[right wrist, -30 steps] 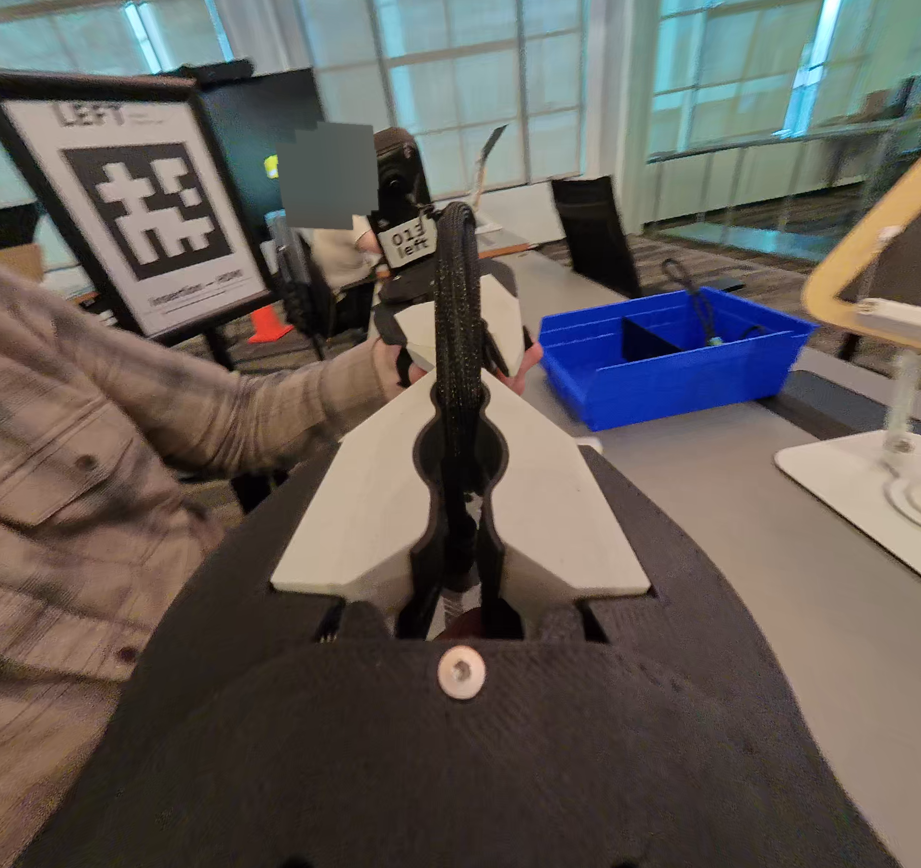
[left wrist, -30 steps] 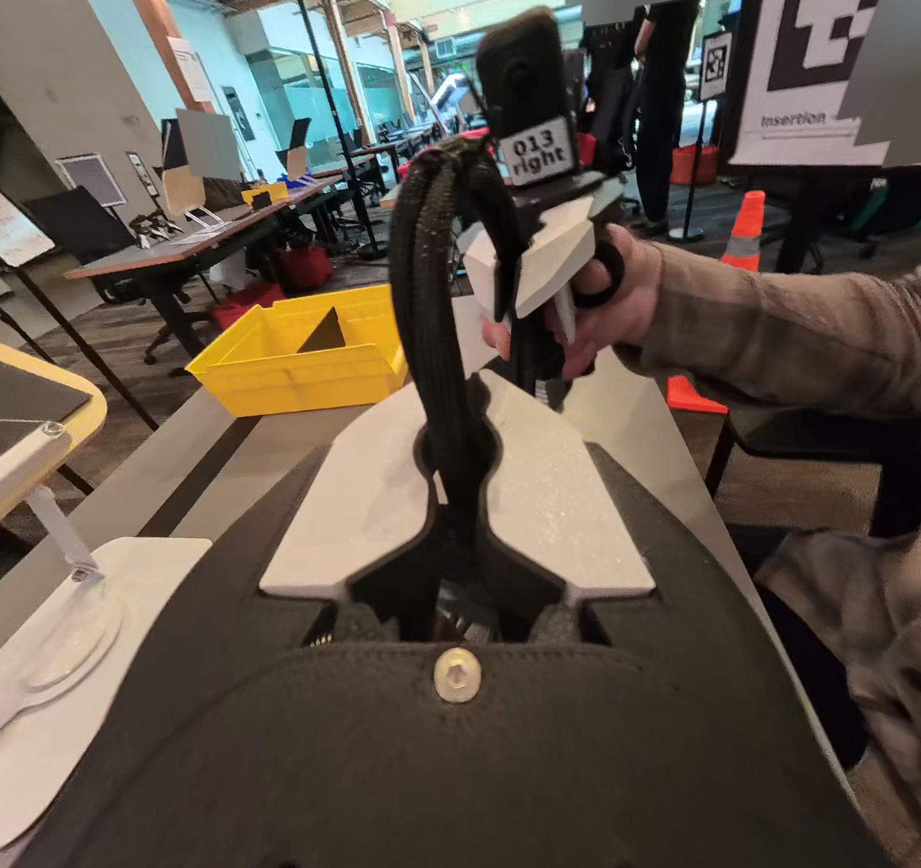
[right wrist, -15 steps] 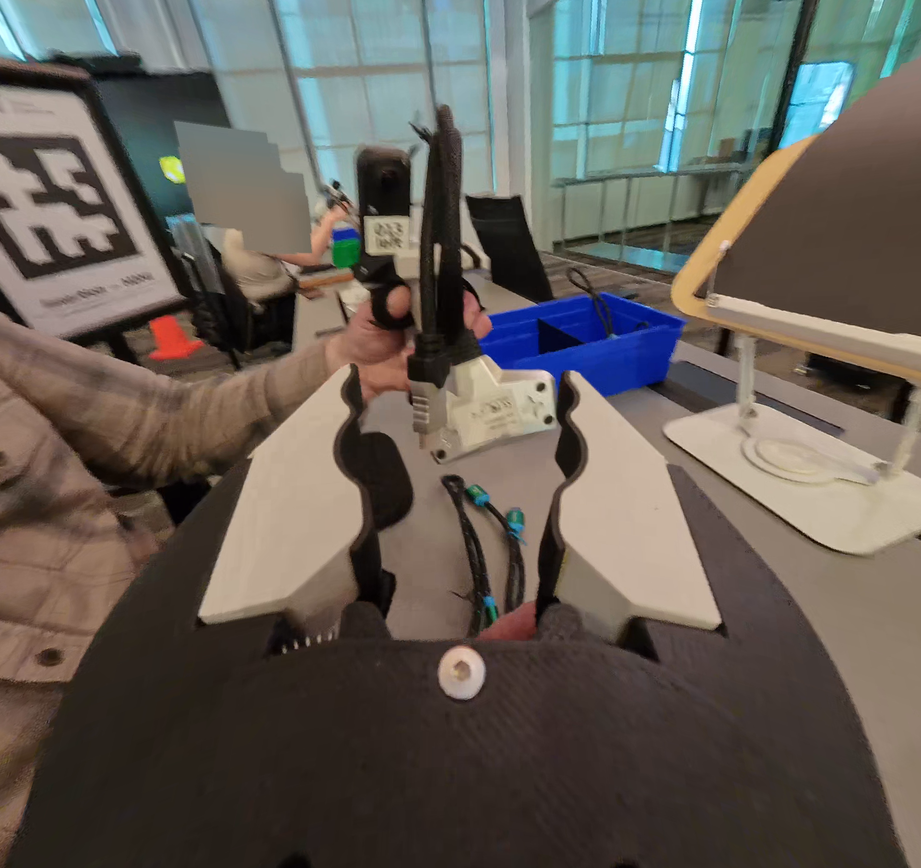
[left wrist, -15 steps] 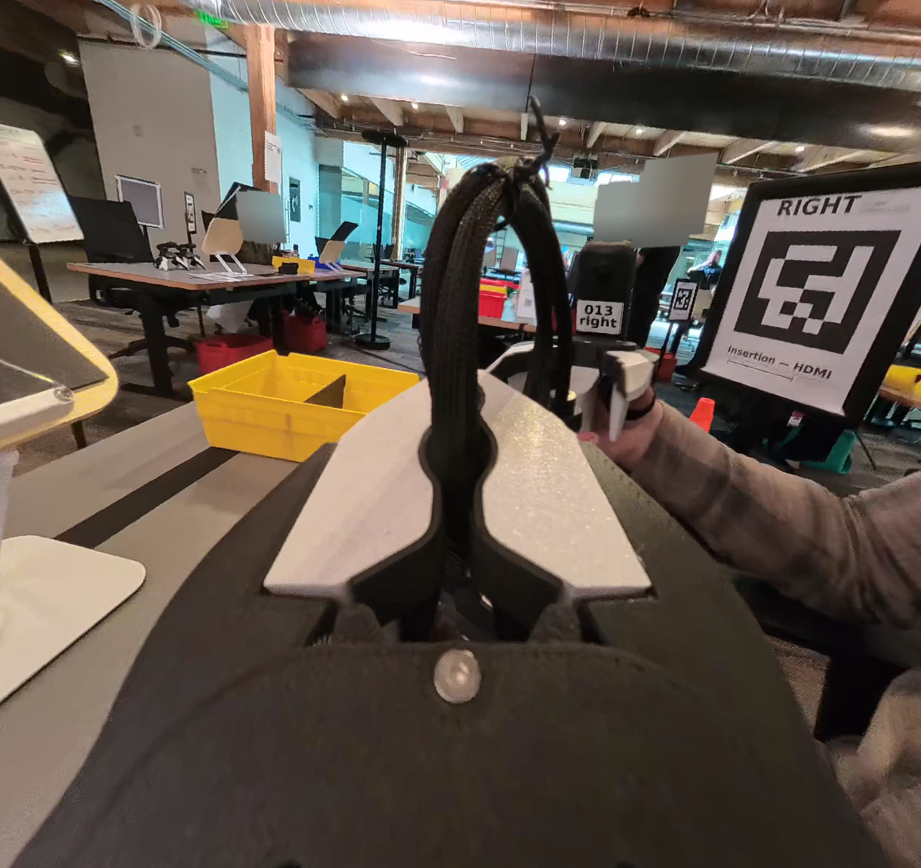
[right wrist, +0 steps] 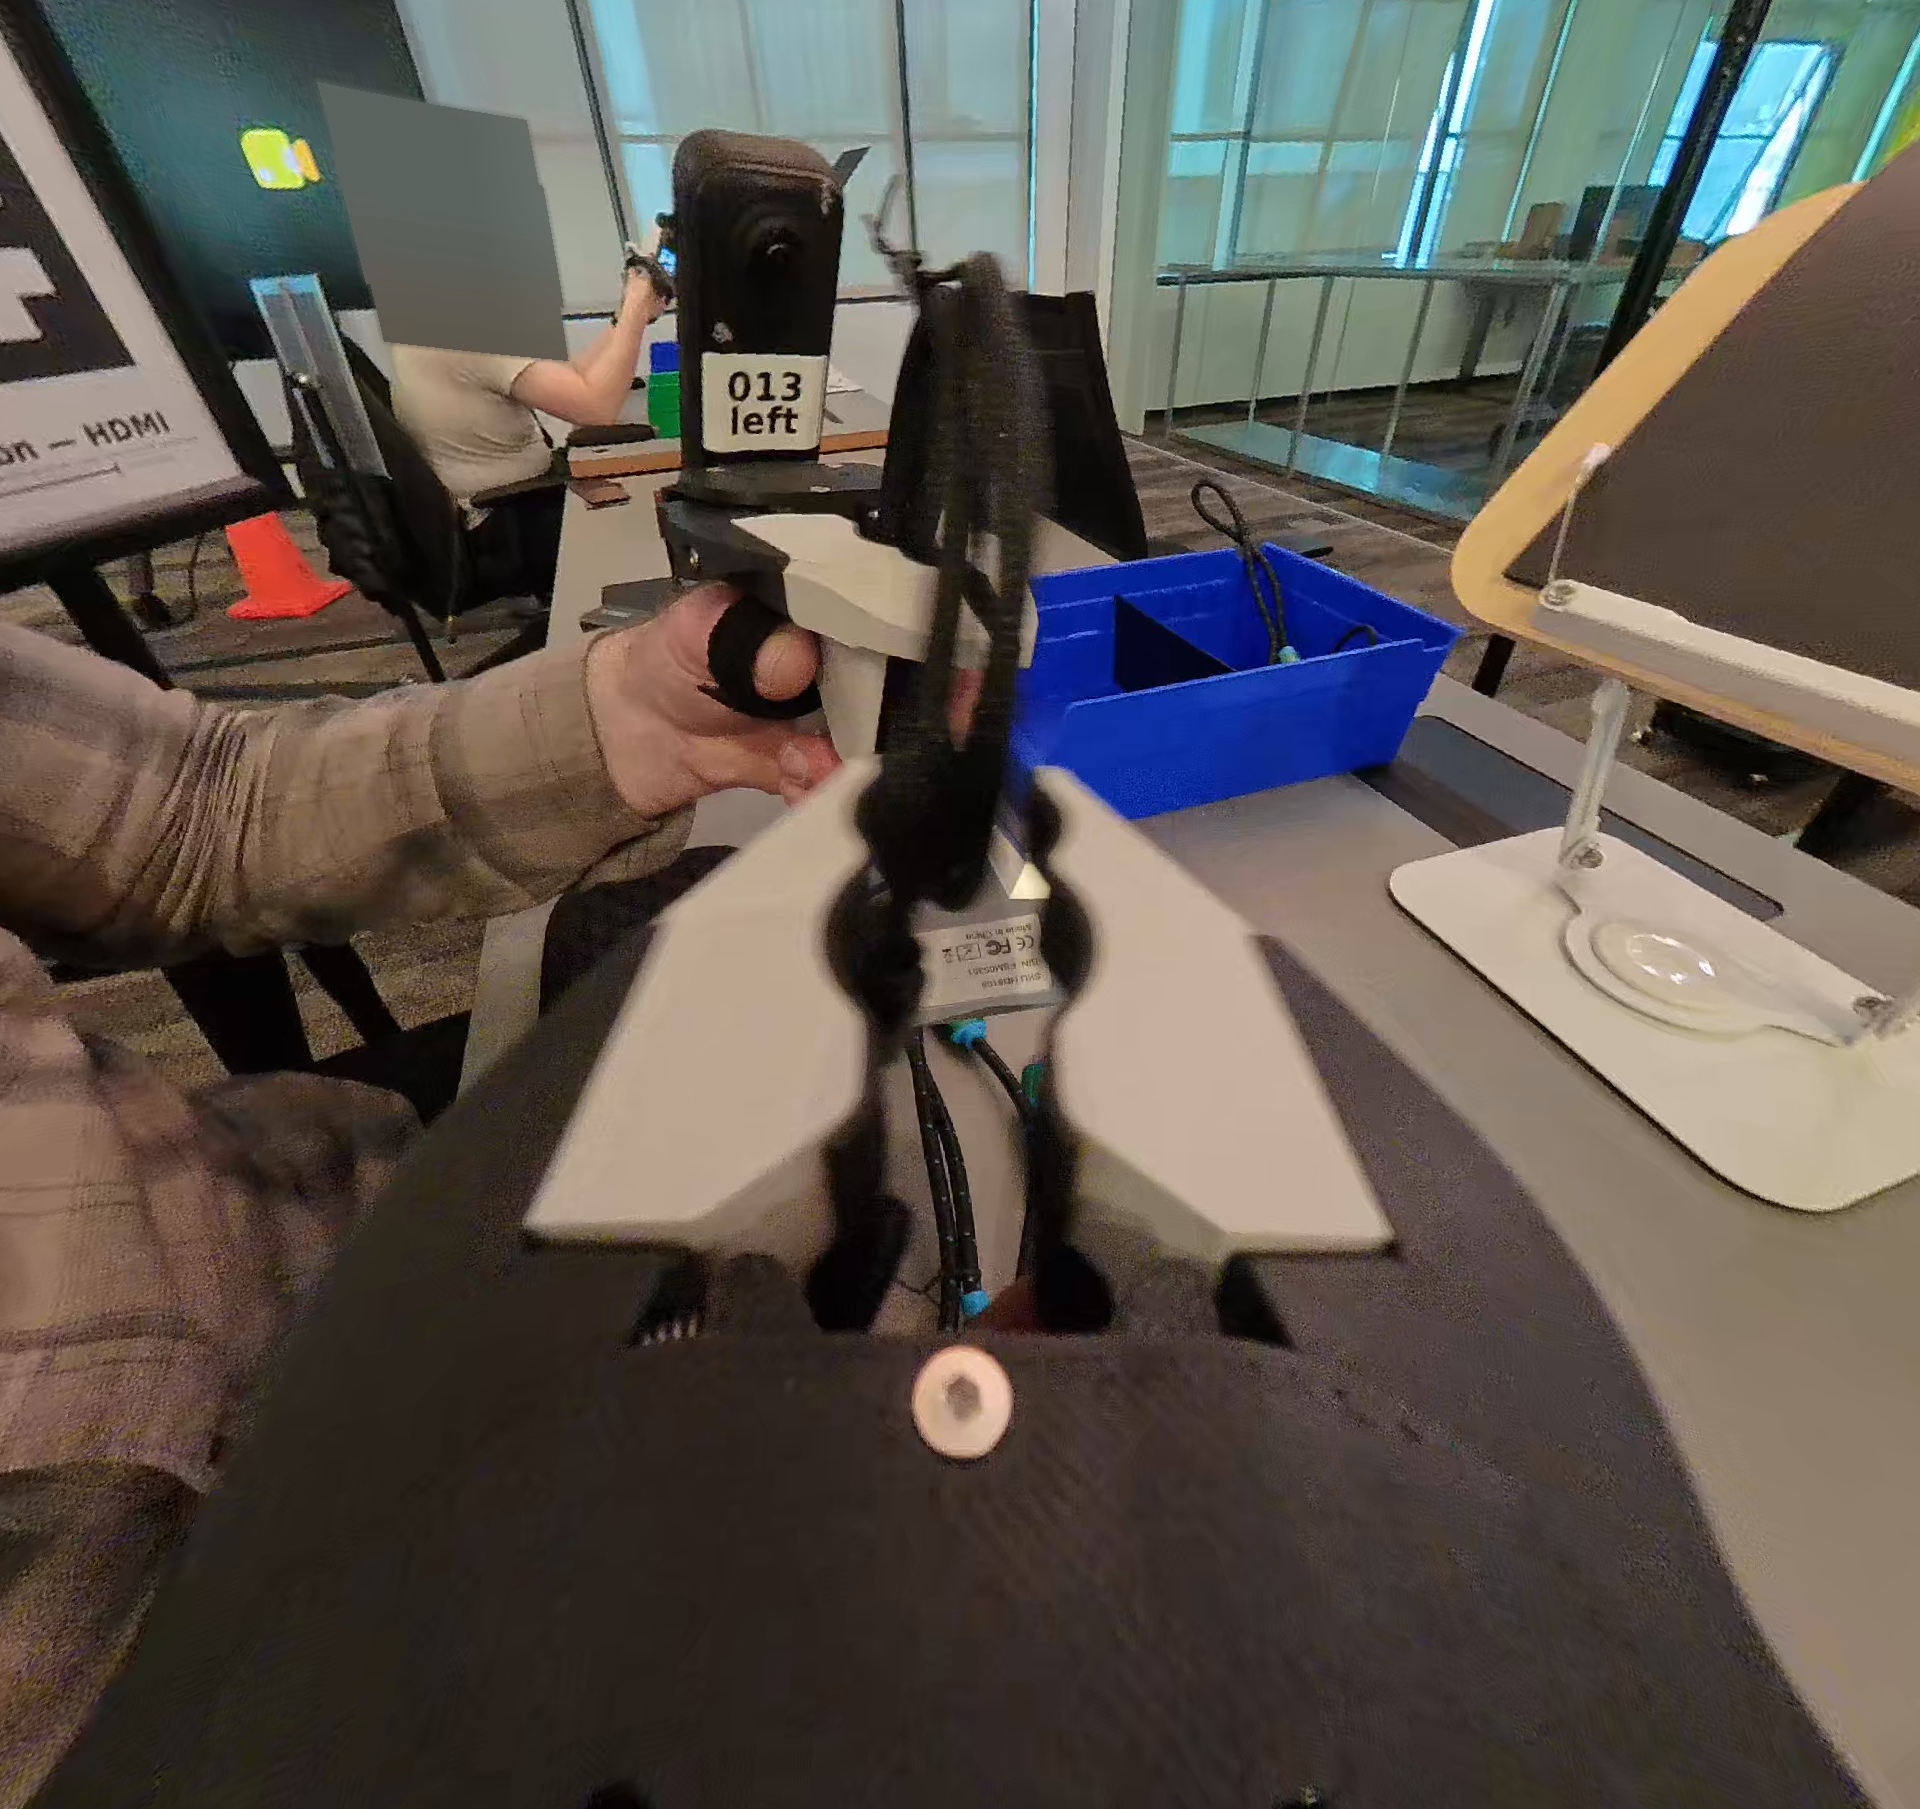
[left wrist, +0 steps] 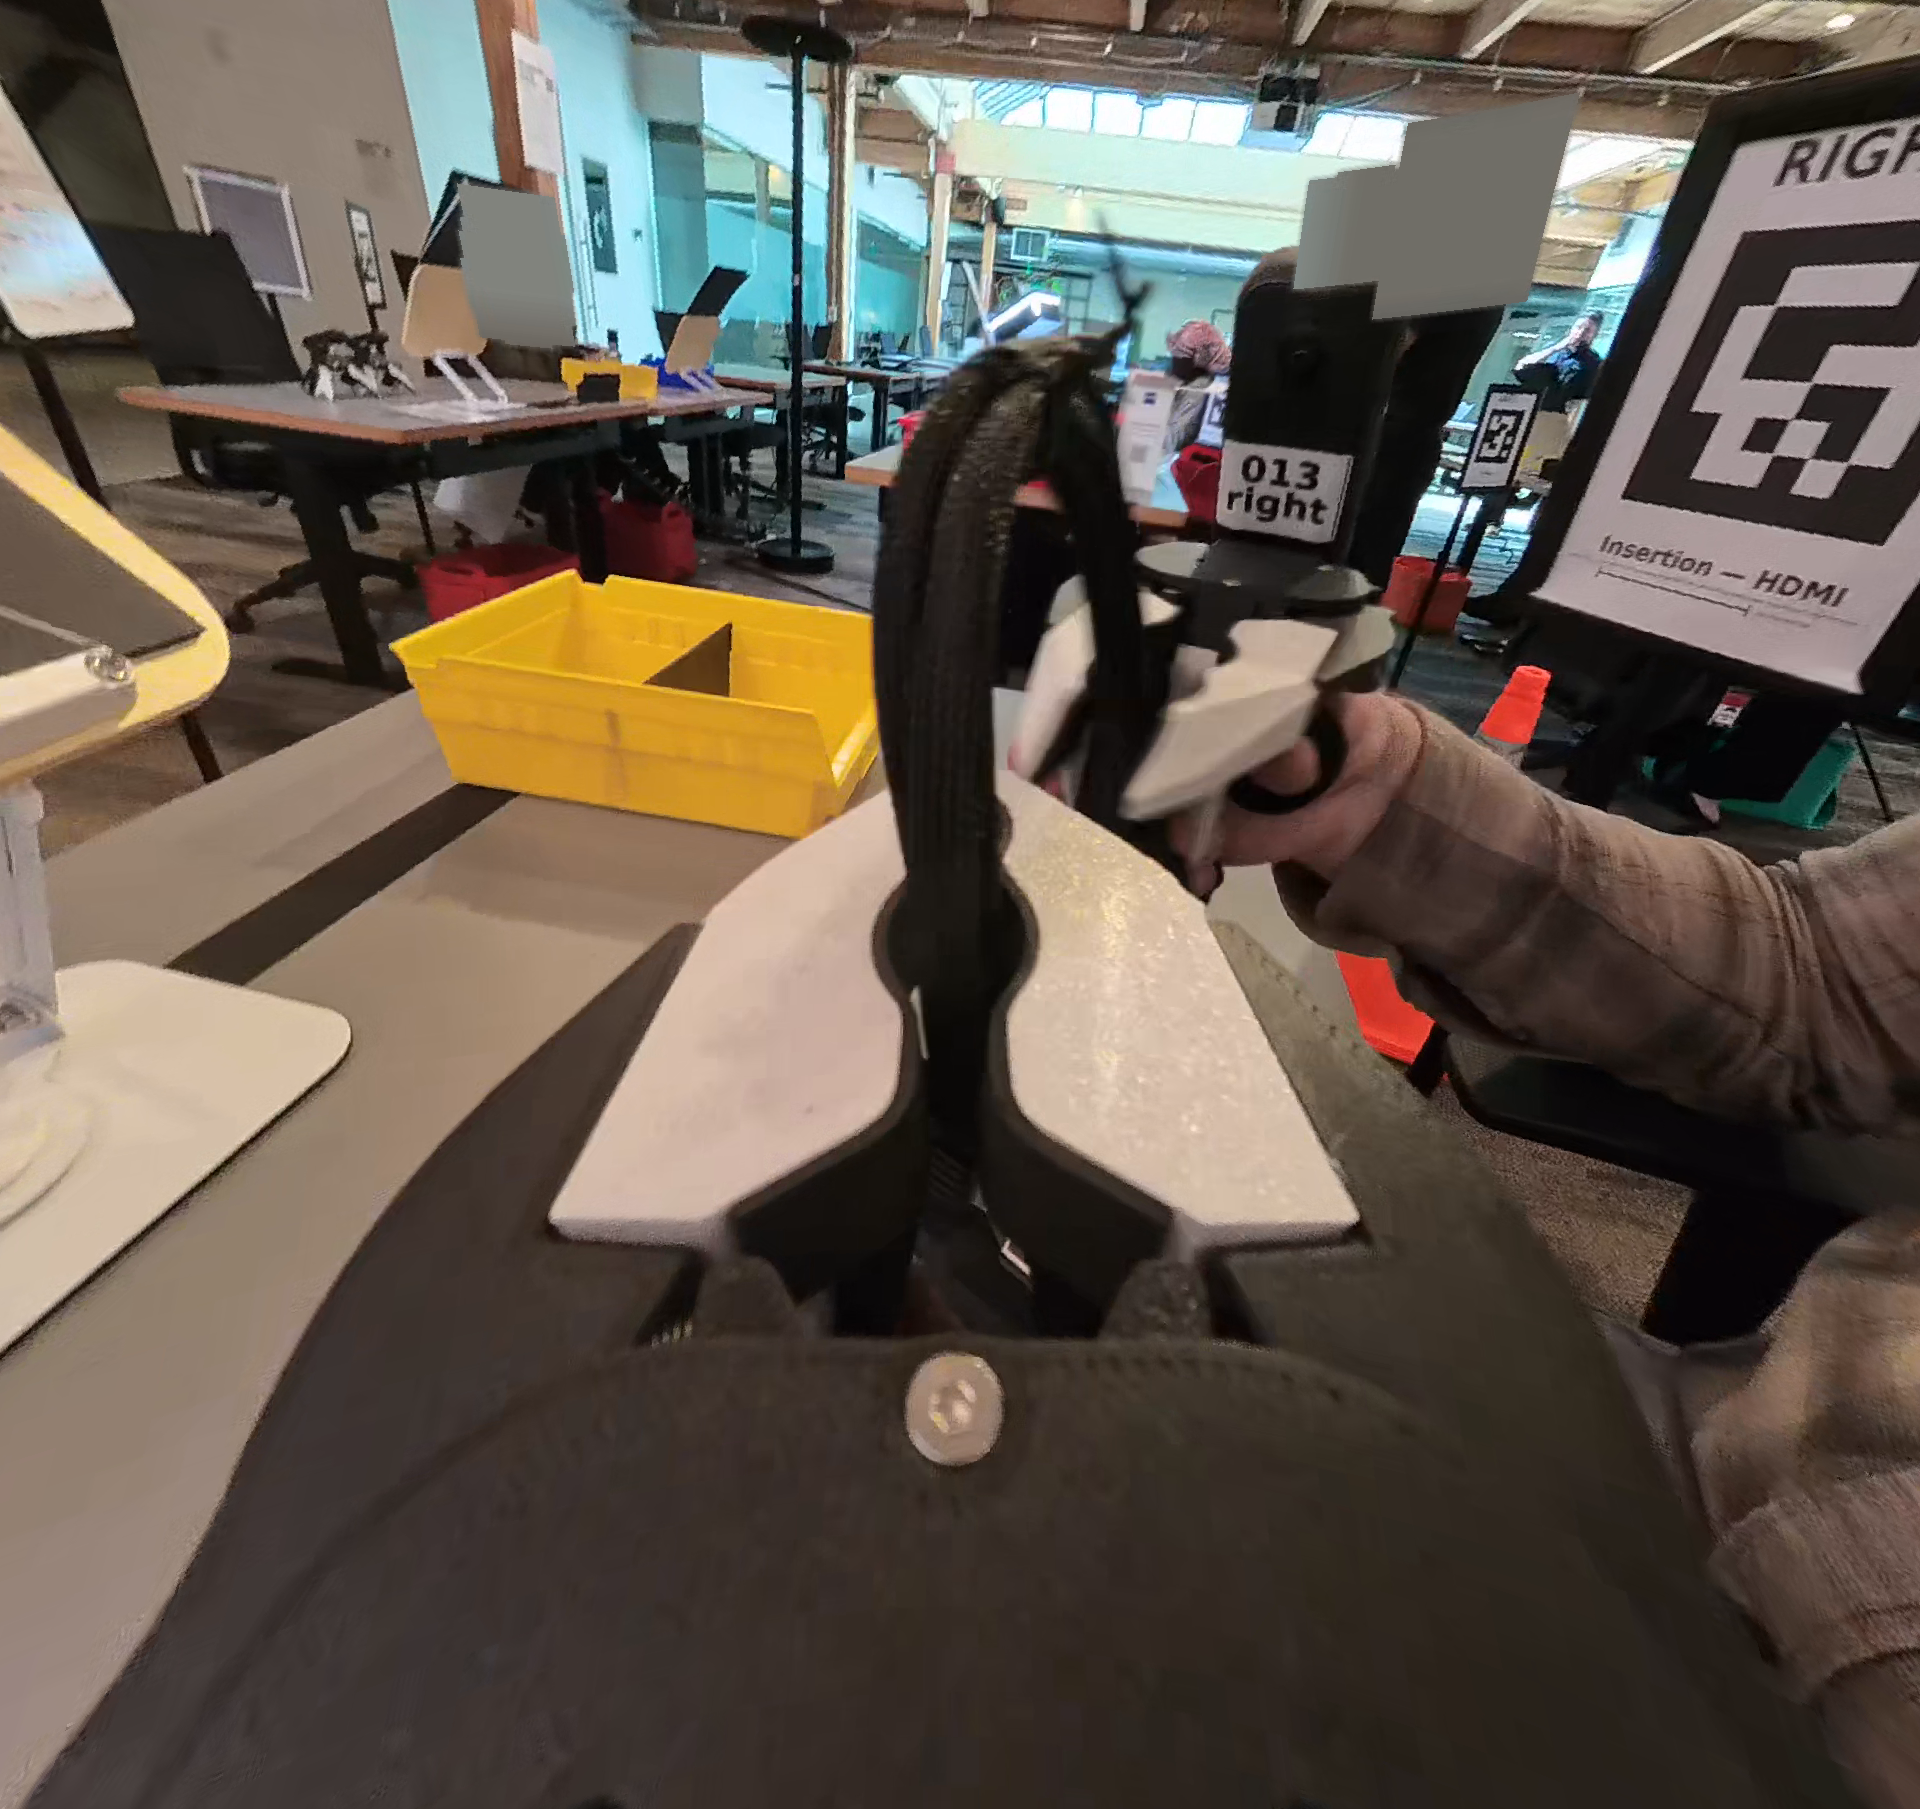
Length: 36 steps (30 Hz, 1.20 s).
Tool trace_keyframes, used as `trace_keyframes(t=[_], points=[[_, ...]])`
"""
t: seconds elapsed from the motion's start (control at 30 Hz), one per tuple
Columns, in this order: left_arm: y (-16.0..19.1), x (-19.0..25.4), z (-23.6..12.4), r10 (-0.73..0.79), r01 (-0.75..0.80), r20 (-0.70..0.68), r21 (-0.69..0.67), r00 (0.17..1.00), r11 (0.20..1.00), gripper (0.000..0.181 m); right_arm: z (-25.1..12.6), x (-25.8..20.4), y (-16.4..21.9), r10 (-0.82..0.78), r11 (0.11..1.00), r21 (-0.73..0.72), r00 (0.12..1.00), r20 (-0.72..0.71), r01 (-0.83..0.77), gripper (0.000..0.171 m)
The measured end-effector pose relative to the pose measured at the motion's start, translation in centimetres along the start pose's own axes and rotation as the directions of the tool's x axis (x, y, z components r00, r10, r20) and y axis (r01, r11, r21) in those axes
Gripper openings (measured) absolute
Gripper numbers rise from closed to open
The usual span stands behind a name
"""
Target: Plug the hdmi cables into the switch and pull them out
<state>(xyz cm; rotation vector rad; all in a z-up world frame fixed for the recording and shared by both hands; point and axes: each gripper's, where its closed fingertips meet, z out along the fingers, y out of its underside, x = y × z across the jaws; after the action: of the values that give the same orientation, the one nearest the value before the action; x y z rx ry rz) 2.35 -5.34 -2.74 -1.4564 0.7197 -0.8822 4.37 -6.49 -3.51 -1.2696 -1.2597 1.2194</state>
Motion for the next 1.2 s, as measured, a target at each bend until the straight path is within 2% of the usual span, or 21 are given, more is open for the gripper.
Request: trace_keyframes(t=[0.03,0.2,0.33,0.43,0.57,0.83,1.03,1.2], points=[[0.2,-0.2,-0.1,-0.016,0.016,0.008,-0.002,1.0,1.0,0.005,0.2,0.3,0.3,0.007,1.0,-0.002,1.0,-0.007,-0.007,0.011],[2.7,-2.7,-0.1,-0.17,0.17,0.068,0.004,0.983,0.985,0.005,1.2,2.0,1.8,0.137,0.991,-0.002,0.99,0.021,-0.137,0.009],[4.8,-4.7,0.2,-0.286,0.282,0.082,0.06,0.955,0.957,0.007,1.8,3.5,3.2,0.213,0.976,0.028,0.977,0.03,-0.214,0.009],[6.2,-5.6,0.3,-0.332,0.328,0.09,0.055,0.939,0.943,0.033,2.1,4.2,4.0,0.232,0.972,0.041,0.972,0.026,-0.233,0.009],[6.4,-6.7,-0.3,-0.355,0.347,0.101,0.087,0.93,0.934,0.043,1.5,5.6,4.5,0.259,0.964,0.065,0.966,0.004,-0.259,0.009],[6.4,-7.6,-1.5,-0.323,0.317,0.118,0.068,0.939,0.946,0.04,-1.7,8.4,4.1,0.285,0.956,0.09,0.957,-0.057,-0.28,0.009],[6.8,-8.1,-2.1,-0.305,0.302,0.125,0.041,0.944,0.952,0.037,-4.6,9.3,4.6,0.239,0.966,-0.068,0.961,-0.139,-0.25,0.008],[7.3,-8.4,-2.2,-0.318,0.316,0.116,0.04,0.941,0.948,0.036,-4.4,9.6,5.2,0.214,0.962,-0.127,0.958,-0.189,-0.24,0.008]])
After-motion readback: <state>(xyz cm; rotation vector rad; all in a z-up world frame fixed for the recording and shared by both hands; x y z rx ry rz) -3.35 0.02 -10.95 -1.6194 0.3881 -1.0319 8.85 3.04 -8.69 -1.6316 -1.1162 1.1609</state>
